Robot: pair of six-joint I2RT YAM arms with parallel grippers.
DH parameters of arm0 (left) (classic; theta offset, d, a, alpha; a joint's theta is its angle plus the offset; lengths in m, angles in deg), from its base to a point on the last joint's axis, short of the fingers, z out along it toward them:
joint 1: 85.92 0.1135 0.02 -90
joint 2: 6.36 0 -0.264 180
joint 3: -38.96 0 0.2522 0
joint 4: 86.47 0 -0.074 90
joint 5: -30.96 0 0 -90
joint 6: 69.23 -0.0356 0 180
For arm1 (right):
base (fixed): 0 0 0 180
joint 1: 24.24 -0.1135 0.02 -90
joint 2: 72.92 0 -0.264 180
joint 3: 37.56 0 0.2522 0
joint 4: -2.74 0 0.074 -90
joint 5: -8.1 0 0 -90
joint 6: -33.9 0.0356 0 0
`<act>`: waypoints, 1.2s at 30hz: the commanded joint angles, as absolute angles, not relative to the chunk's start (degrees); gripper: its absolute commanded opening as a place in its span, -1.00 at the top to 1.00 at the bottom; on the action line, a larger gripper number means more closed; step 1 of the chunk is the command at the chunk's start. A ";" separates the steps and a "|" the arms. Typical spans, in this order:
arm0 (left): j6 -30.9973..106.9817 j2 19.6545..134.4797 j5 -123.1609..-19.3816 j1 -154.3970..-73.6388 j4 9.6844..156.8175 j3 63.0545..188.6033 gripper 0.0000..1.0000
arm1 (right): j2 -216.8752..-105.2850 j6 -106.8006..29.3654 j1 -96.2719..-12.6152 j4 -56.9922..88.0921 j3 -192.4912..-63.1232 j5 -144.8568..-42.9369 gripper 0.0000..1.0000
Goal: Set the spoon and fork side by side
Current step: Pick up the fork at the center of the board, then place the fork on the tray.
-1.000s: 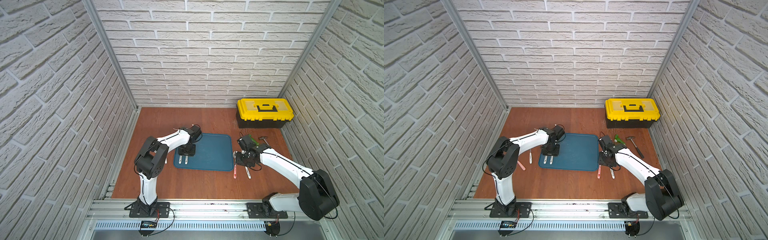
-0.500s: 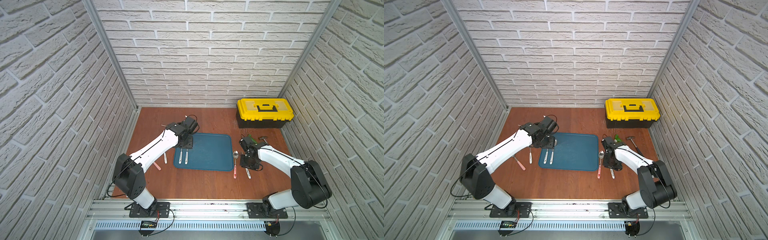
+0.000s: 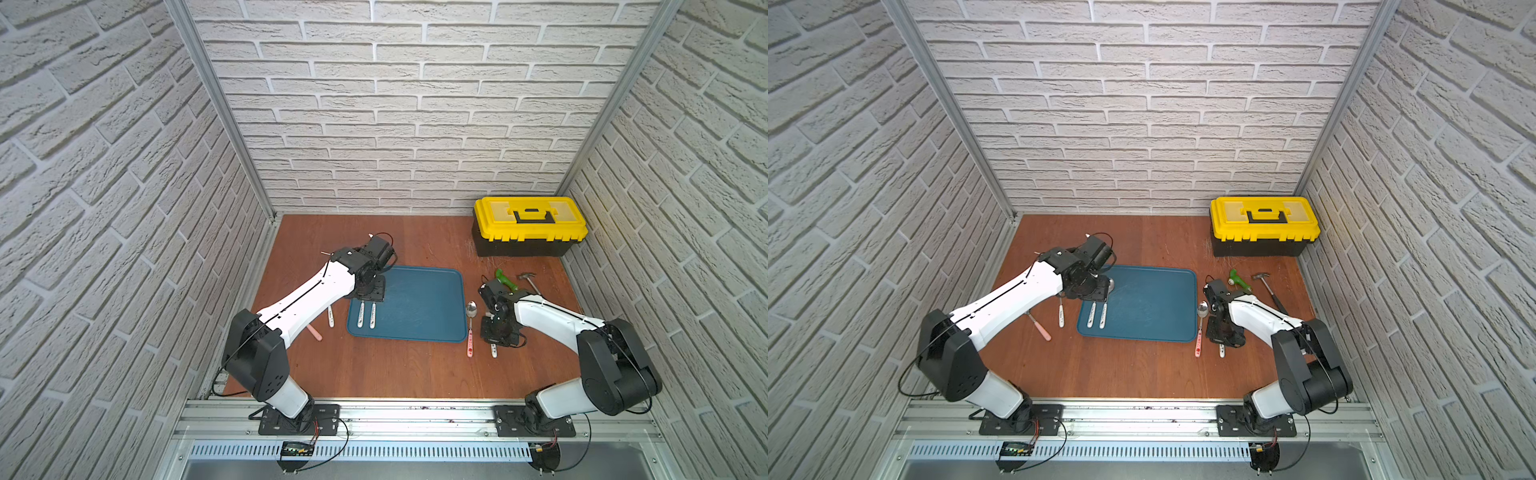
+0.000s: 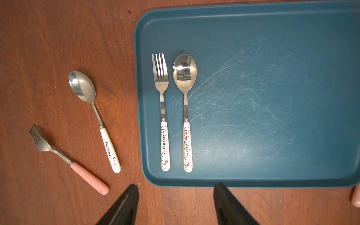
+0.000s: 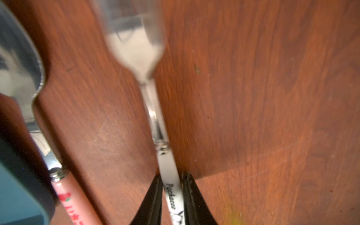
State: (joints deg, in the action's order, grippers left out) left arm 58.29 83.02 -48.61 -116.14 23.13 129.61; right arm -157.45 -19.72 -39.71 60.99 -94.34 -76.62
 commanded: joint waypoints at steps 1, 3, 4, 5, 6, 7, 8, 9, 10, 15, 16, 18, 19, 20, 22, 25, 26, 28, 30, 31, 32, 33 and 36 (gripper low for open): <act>57.47 80.57 -48.44 -115.66 22.38 128.84 -0.32 | -158.11 -20.20 -39.45 60.17 -92.30 -78.79 0.60; 57.33 80.23 -48.57 -115.54 22.46 128.66 -0.32 | -157.99 -20.47 -39.46 60.48 -92.66 -78.18 0.65; 57.33 80.13 -48.65 -115.45 22.46 128.58 -0.32 | -158.25 -20.63 -39.50 60.46 -92.83 -78.22 0.66; 57.39 80.07 -48.78 -115.42 22.53 128.51 -0.32 | -158.58 -20.78 -39.51 60.45 -92.96 -78.26 0.68; 57.25 79.95 -49.00 -115.28 22.68 128.49 -0.32 | -158.89 -20.83 -39.45 60.37 -92.95 -78.38 0.70; 57.25 79.90 -48.93 -115.27 22.73 128.40 -0.32 | -159.17 -20.79 -39.45 60.13 -92.89 -78.55 0.74; 57.15 79.80 -48.81 -115.21 22.81 128.40 -0.32 | -159.30 -20.86 -39.47 60.06 -92.86 -78.60 0.76; 57.12 79.77 -48.79 -115.19 22.79 128.40 -0.32 | -159.33 -20.89 -39.46 59.92 -92.76 -78.72 0.78; 57.10 79.69 -48.83 -115.10 22.79 128.31 -0.32 | -159.18 -20.86 -39.45 59.69 -92.68 -78.75 0.81; 56.94 79.67 -48.98 -115.01 23.07 127.94 -0.32 | -156.31 -20.68 -39.45 59.73 -92.85 -78.77 0.86; 56.83 79.73 -49.01 -115.04 23.28 127.82 -0.32 | -155.22 -20.57 -39.45 59.99 -93.03 -78.78 0.86; 56.74 79.79 -49.21 -115.01 23.73 127.61 -0.32 | -152.91 -20.62 -39.58 60.97 -93.98 -78.77 0.86; 56.81 79.82 -49.38 -114.92 23.93 127.52 -0.31 | -151.67 -20.58 -39.70 61.72 -94.72 -78.58 0.85; 56.80 80.01 -49.63 -114.97 24.19 127.52 -0.31 | -150.57 -20.75 -39.79 62.37 -95.50 -78.49 0.85; 56.89 80.40 -49.81 -114.92 24.48 127.56 -0.31 | -149.18 -21.01 -39.89 63.93 -96.95 -77.82 0.85; 56.96 80.71 -50.16 -114.92 24.99 127.52 -0.31 | -148.16 -21.36 -39.97 65.15 -98.35 -77.88 0.84; 56.93 80.81 -50.17 -114.92 25.01 127.55 -0.31 | -147.91 -21.23 -40.13 65.08 -98.69 -78.45 0.84; 56.89 81.00 -50.17 -114.94 25.01 127.76 -0.30 | -147.74 -20.75 -41.30 64.96 -99.95 -79.45 0.83; 56.71 81.10 -50.00 -114.85 24.95 128.08 -0.30 | -148.26 -19.62 -43.47 65.03 -102.24 -79.90 0.83; 56.56 81.00 -49.84 -114.84 24.93 128.22 -0.30 | -149.04 -18.98 -45.19 64.73 -103.70 -80.37 0.83; 56.52 80.87 -49.77 -114.73 24.84 128.32 -0.31 | -150.23 -18.32 -46.77 64.41 -105.42 -80.84 0.83; 56.48 80.75 -49.79 -114.46 24.77 128.38 -0.30 | -151.46 -17.78 -48.16 64.42 -107.11 -81.02 0.82; 56.41 79.82 -50.62 -113.18 24.89 127.89 -0.31 | -156.90 -15.85 -53.67 63.27 -113.17 -81.43 0.82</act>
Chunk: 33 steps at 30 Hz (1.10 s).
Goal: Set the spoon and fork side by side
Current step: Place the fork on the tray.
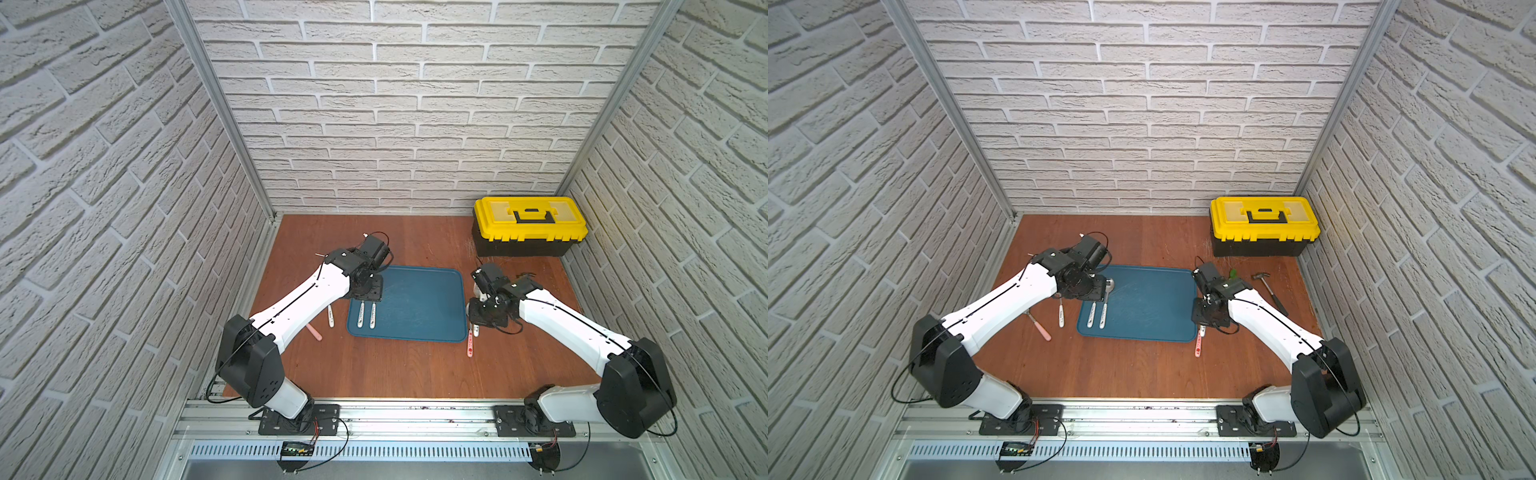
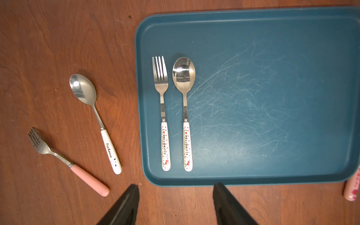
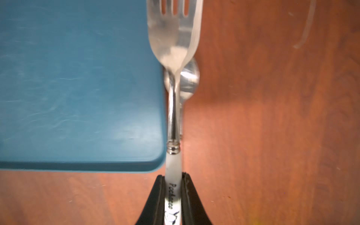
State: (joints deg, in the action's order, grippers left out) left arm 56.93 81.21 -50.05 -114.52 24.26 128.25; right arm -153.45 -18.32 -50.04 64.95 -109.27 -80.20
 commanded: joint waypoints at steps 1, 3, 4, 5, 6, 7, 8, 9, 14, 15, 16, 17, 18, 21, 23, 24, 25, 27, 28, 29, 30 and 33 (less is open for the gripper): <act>56.41 79.40 -51.11 -112.49 24.92 127.58 -0.31 | -159.12 -15.15 -55.50 62.81 -115.33 -81.68 0.82; 56.33 78.59 -51.89 -111.20 24.77 127.10 -0.31 | -163.41 -13.93 -58.51 61.51 -119.10 -82.32 0.81; 56.08 78.06 -51.92 -110.54 24.75 126.79 -0.30 | -165.69 -13.20 -59.77 60.60 -120.84 -82.97 0.81; 55.93 77.53 -52.13 -109.95 24.75 126.45 -0.31 | -168.02 -12.67 -60.85 59.82 -122.55 -83.61 0.81; 55.73 77.08 -52.38 -109.34 24.74 126.18 -0.31 | -169.90 -12.33 -61.70 59.34 -124.09 -83.94 0.80; 55.45 76.72 -52.62 -108.77 24.75 125.83 -0.30 | -172.18 -11.91 -62.55 58.92 -125.88 -84.08 0.80; 55.23 76.33 -52.82 -108.25 24.75 125.51 -0.30 | -174.17 -11.52 -63.23 58.42 -127.49 -84.42 0.80; 54.97 76.13 -52.93 -107.85 24.75 125.30 -0.30 | -175.83 -11.20 -63.71 57.73 -128.58 -84.88 0.79; 53.96 75.23 -53.56 -106.37 24.71 124.31 -0.31 | -183.83 -9.11 -66.15 56.03 -135.03 -86.68 0.79; 53.81 75.13 -53.67 -106.15 24.75 124.25 -0.31 | -184.95 -8.71 -66.51 56.24 -136.03 -86.68 0.78; 53.73 75.20 -53.81 -105.89 24.75 124.14 -0.31 | -185.81 -8.04 -66.82 56.10 -136.81 -86.44 0.78; 53.55 75.19 -54.09 -105.65 24.88 124.09 -0.31 | -185.85 -7.29 -66.96 55.29 -137.00 -86.38 0.78; 53.44 75.11 -54.13 -105.49 25.01 123.99 -0.31 | -187.22 -6.46 -66.96 54.44 -136.97 -86.59 0.78; 53.18 75.29 -54.63 -105.22 25.44 123.74 -0.31 | -189.33 -5.04 -67.33 54.87 -138.76 -86.30 0.77; 52.97 75.55 -54.74 -105.13 25.53 123.67 -0.31 | -189.97 -4.37 -67.87 55.24 -139.55 -86.20 0.76; 53.00 75.53 -54.74 -105.08 25.52 123.65 -0.31 | -190.20 -4.08 -68.01 55.10 -139.77 -86.25 0.76; 52.96 75.56 -54.76 -105.09 25.74 123.55 -0.31 | -190.53 -3.98 -68.22 55.01 -139.93 -86.45 0.76; 53.00 75.55 -54.91 -105.06 26.13 123.37 -0.31 | -190.91 -3.63 -68.49 55.31 -140.39 -86.30 0.75; 52.98 75.55 -55.14 -104.99 26.23 123.27 -0.31 | -191.08 -3.37 -68.62 54.84 -140.18 -86.27 0.75; 53.04 75.61 -55.19 -104.99 26.36 123.09 -0.30 | -191.28 -3.17 -68.76 54.84 -140.26 -86.50 0.74; 53.13 75.58 -55.29 -104.95 26.52 123.00 -0.31 | -191.53 -3.12 -68.80 54.65 -140.30 -86.64 0.74; 53.21 75.71 -55.61 -105.00 26.77 122.80 -0.30 | -192.45 -3.29 -69.06 54.96 -140.91 -86.83 0.74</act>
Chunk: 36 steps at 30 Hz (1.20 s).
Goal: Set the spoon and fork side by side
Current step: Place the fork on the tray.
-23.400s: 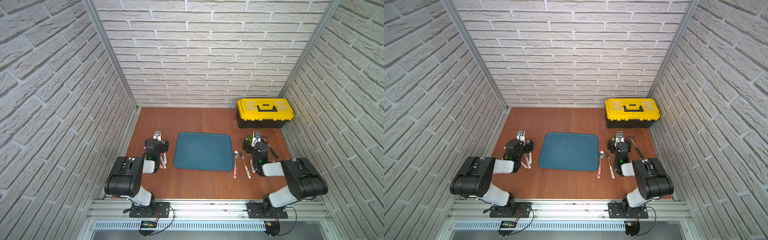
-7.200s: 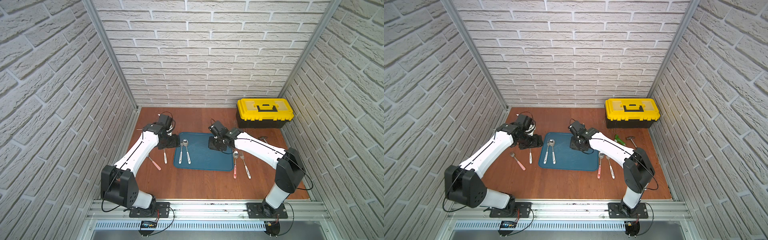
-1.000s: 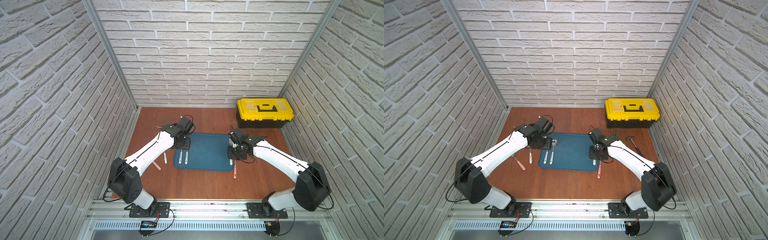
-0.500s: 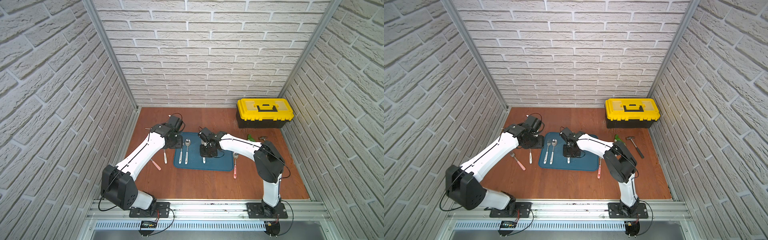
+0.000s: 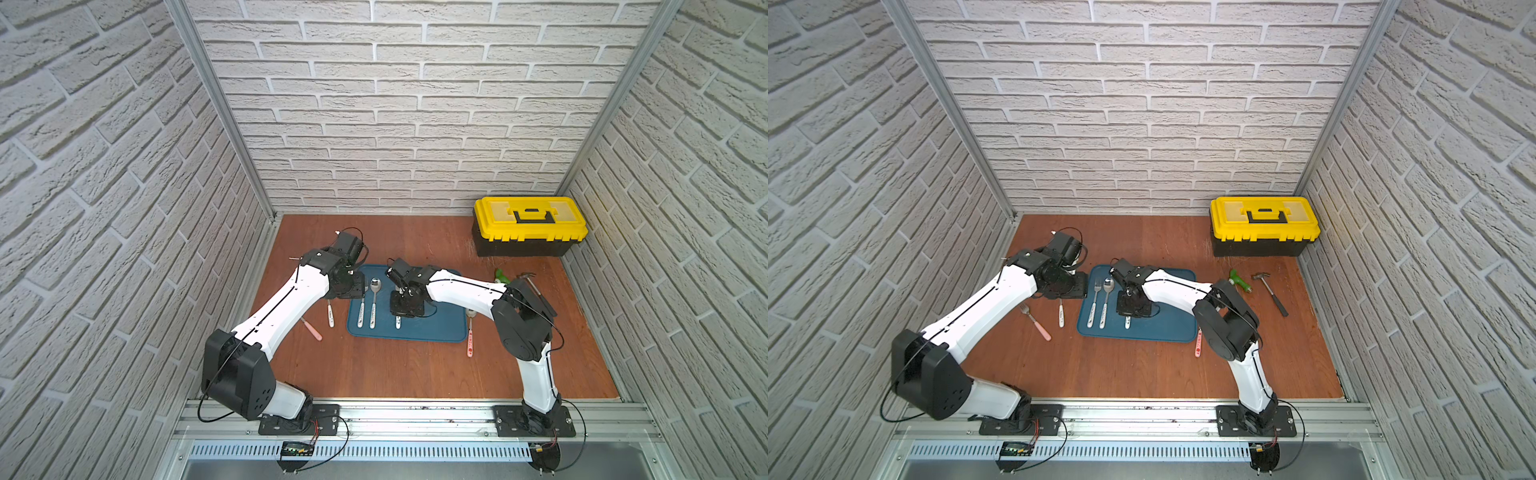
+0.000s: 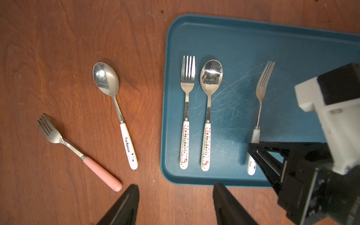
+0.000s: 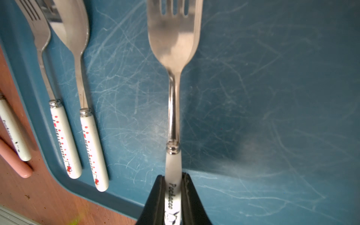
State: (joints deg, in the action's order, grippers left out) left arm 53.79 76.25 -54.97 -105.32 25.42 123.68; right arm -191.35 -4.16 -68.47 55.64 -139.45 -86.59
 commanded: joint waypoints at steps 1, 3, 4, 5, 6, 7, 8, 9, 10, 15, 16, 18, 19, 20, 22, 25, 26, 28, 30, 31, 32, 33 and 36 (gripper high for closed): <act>53.12 75.62 -55.57 -105.01 26.73 122.77 -0.30 | -192.60 -3.28 -69.15 55.25 -140.91 -86.82 0.74; 53.13 75.55 -55.52 -104.99 26.66 122.72 -0.30 | -192.37 -2.79 -69.38 54.84 -140.20 -86.72 0.73; 53.12 75.45 -55.41 -104.96 26.68 122.70 -0.30 | -192.36 -2.79 -69.33 54.56 -139.92 -86.66 0.73; 53.12 75.39 -55.49 -104.94 26.77 122.67 -0.31 | -192.59 -2.96 -69.33 54.77 -139.97 -86.81 0.73; 53.16 75.42 -55.42 -104.95 26.72 122.65 -0.31 | -192.81 -3.23 -69.33 55.11 -140.27 -86.68 0.72; 53.23 75.46 -55.44 -104.98 26.85 122.58 -0.31 | -192.99 -3.25 -69.33 55.13 -140.39 -86.64 0.72; 53.26 75.42 -55.52 -105.03 26.86 122.46 -0.30 | -193.10 -3.32 -69.37 55.06 -140.27 -86.69 0.72; 53.27 75.49 -55.47 -105.02 26.86 122.49 -0.30 | -193.25 -3.21 -69.40 54.88 -140.13 -86.89 0.71; 53.23 75.55 -55.44 -104.98 26.76 122.38 -0.30 | -193.31 -3.11 -69.42 54.84 -139.92 -87.00 0.71; 53.29 74.98 -55.26 -104.91 26.93 121.92 -0.31 | -193.33 -3.35 -69.74 54.75 -138.48 -86.64 0.68; 53.33 74.98 -55.26 -104.90 27.03 121.94 -0.31 | -193.32 -3.28 -69.68 54.45 -138.13 -86.67 0.68; 53.44 75.18 -55.44 -104.90 27.03 121.96 -0.31 | -193.24 -3.11 -69.77 53.74 -137.39 -86.80 0.67; 53.42 75.24 -55.46 -104.97 27.02 121.90 -0.31 | -193.24 -3.07 -69.69 53.52 -137.11 -86.75 0.66; 53.47 75.27 -55.45 -104.91 27.03 121.81 -0.31 | -193.22 -3.06 -69.76 53.59 -137.13 -86.66 0.65; 53.53 75.29 -55.52 -104.94 27.12 121.80 -0.31 | -193.30 -3.00 -69.72 53.50 -137.14 -86.90 0.61; 53.47 75.20 -55.29 -104.93 26.86 121.85 -0.31 | -193.08 -3.11 -69.80 54.03 -137.36 -86.84 0.57; 53.48 75.16 -55.23 -104.90 26.84 121.84 -0.31 | -192.97 -3.12 -69.77 54.18 -137.51 -86.69 0.55; 53.55 75.07 -55.31 -104.90 26.85 121.72 -0.32 | -192.88 -3.32 -69.77 54.48 -137.86 -86.61 0.53; 53.75 74.95 -55.44 -104.90 26.85 121.72 -0.32 | -192.68 -3.19 -69.77 54.30 -137.62 -86.56 0.53; 53.84 74.98 -55.42 -104.91 26.73 121.65 -0.32 | -192.47 -3.17 -69.77 54.21 -137.43 -86.56 0.53; 53.84 74.94 -55.37 -104.91 26.74 121.59 -0.33 | -192.21 -3.19 -69.79 54.14 -137.21 -86.55 0.51; 53.98 74.85 -55.27 -104.91 26.72 121.46 -0.33 | -191.84 -3.29 -69.77 54.16 -137.25 -86.41 0.49; 54.17 74.85 -54.33 -104.90 26.08 121.48 -0.35 | -189.71 -3.47 -69.90 53.95 -136.88 -85.52 0.42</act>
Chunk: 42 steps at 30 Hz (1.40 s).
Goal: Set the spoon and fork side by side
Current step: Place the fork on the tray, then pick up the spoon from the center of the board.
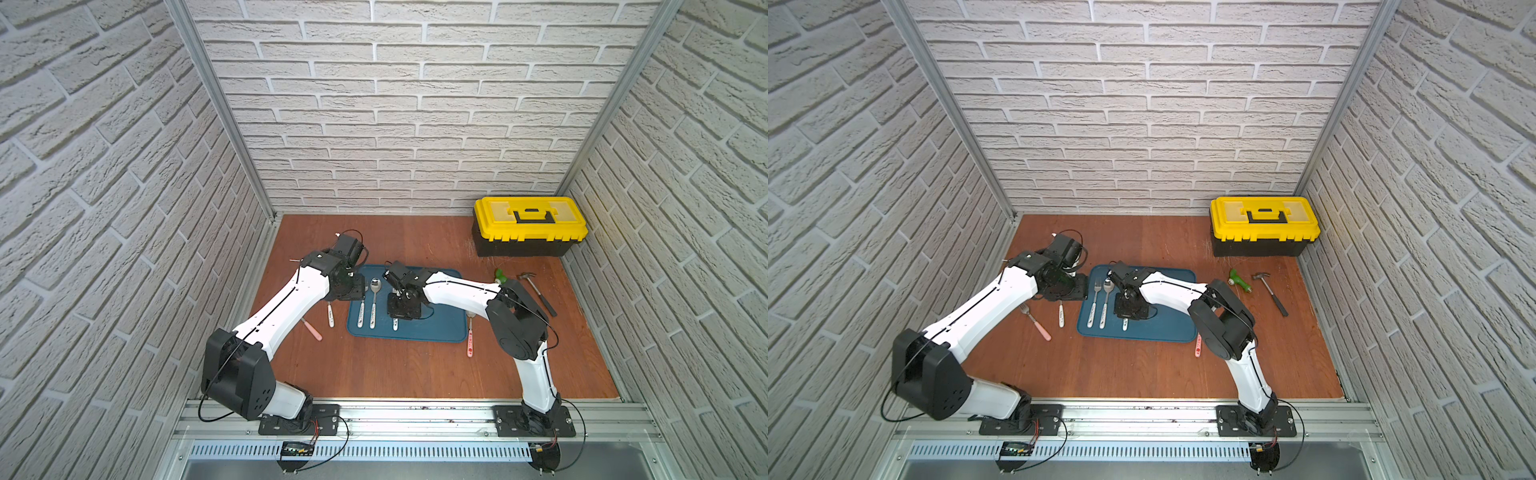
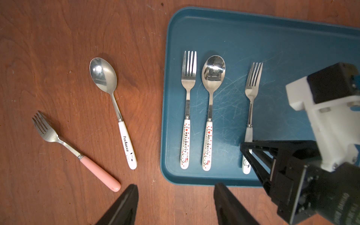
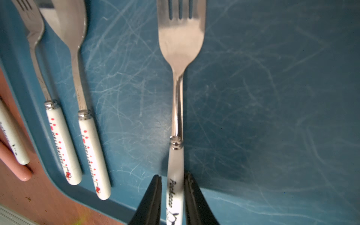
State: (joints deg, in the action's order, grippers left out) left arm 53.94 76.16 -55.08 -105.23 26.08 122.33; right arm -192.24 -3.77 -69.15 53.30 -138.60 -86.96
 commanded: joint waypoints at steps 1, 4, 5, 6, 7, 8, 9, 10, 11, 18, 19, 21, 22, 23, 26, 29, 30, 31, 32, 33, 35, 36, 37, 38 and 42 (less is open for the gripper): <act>54.61 74.85 -53.69 -104.90 25.64 121.54 -0.36 | -188.68 -3.60 -69.86 53.79 -136.83 -85.36 0.40; 55.68 74.91 -54.55 -103.69 25.30 121.01 -0.38 | -184.84 -4.52 -69.89 53.64 -136.34 -84.37 0.33; 56.44 74.83 -56.22 -102.40 25.72 120.18 -0.39 | -183.40 -5.04 -69.86 53.74 -136.29 -83.91 0.30; 57.33 74.76 -57.22 -101.30 26.18 119.25 -0.39 | -182.17 -5.90 -69.86 53.87 -136.27 -83.39 0.28; 58.16 74.67 -57.38 -100.01 26.47 118.28 -0.38 | -180.74 -6.92 -69.86 54.27 -136.10 -82.51 0.26; 58.79 74.65 -57.21 -98.86 26.55 117.34 -0.37 | -179.26 -7.84 -69.86 55.33 -136.00 -81.33 0.24; 59.06 74.74 -56.92 -97.87 26.38 116.72 -0.34 | -178.06 -8.67 -69.83 56.25 -135.77 -79.84 0.23; 59.23 74.99 -56.94 -96.70 26.29 116.04 -0.31 | -176.82 -9.42 -69.63 56.86 -135.02 -78.45 0.23; 59.10 75.50 -57.92 -95.42 26.41 115.31 -0.27 | -174.89 -9.92 -69.18 57.02 -133.39 -77.23 0.22; 56.71 83.58 -63.19 -92.12 26.68 115.38 -0.19 | -166.21 -11.28 -65.74 53.76 -121.47 -75.36 0.22; 56.66 84.70 -63.02 -92.12 26.89 115.67 -0.18 | -165.30 -11.45 -65.41 53.39 -119.97 -75.51 0.22; 55.96 87.23 -62.17 -91.91 26.66 116.53 -0.13 | -163.98 -11.80 -64.63 52.70 -117.48 -75.83 0.23; 55.92 88.67 -62.08 -91.71 26.26 117.00 -0.09 | -163.27 -11.95 -64.27 52.34 -116.18 -75.93 0.24; 55.48 89.92 -62.33 -91.51 26.03 117.30 -0.03 | -162.58 -12.07 -63.84 51.89 -114.91 -76.03 0.24; 55.62 91.72 -60.84 -90.81 25.36 117.17 0.04 | -160.17 -12.31 -62.77 50.98 -111.84 -76.47 0.24; 55.05 92.00 -59.70 -90.14 25.47 116.79 0.05 | -157.91 -12.76 -61.82 50.60 -109.68 -76.51 0.25; 54.77 92.17 -59.09 -90.14 25.45 116.96 0.06 | -157.32 -13.12 -61.56 50.68 -109.34 -76.54 0.25; 54.44 92.41 -58.96 -90.09 25.66 117.04 0.05 | -156.61 -13.27 -61.28 50.81 -108.91 -76.70 0.25; 54.17 93.02 -59.10 -90.02 25.90 117.06 0.05 | -155.98 -13.64 -60.98 51.16 -108.65 -76.48 0.25; 53.93 93.50 -59.68 -89.81 26.28 117.06 0.05 | -155.32 -13.86 -60.77 51.43 -108.37 -76.38 0.26; 53.48 95.04 -59.87 -89.79 26.90 117.31 0.05 | -153.71 -14.00 -60.39 51.69 -107.53 -75.93 0.25; 53.25 95.59 -60.23 -89.79 27.26 117.41 0.07 | -153.10 -13.99 -60.23 51.65 -107.20 -75.96 0.26; 53.33 96.16 -60.63 -89.79 27.43 117.54 0.07 | -152.39 -14.00 -60.04 51.66 -106.77 -76.00 0.26; 53.31 96.64 -60.86 -89.77 27.71 117.56 0.09 | -151.76 -14.00 -59.93 51.66 -106.40 -76.00 0.26; 53.22 97.39 -60.51 -89.70 28.17 117.41 0.11 | -150.32 -13.86 -59.49 51.45 -104.92 -76.06 0.26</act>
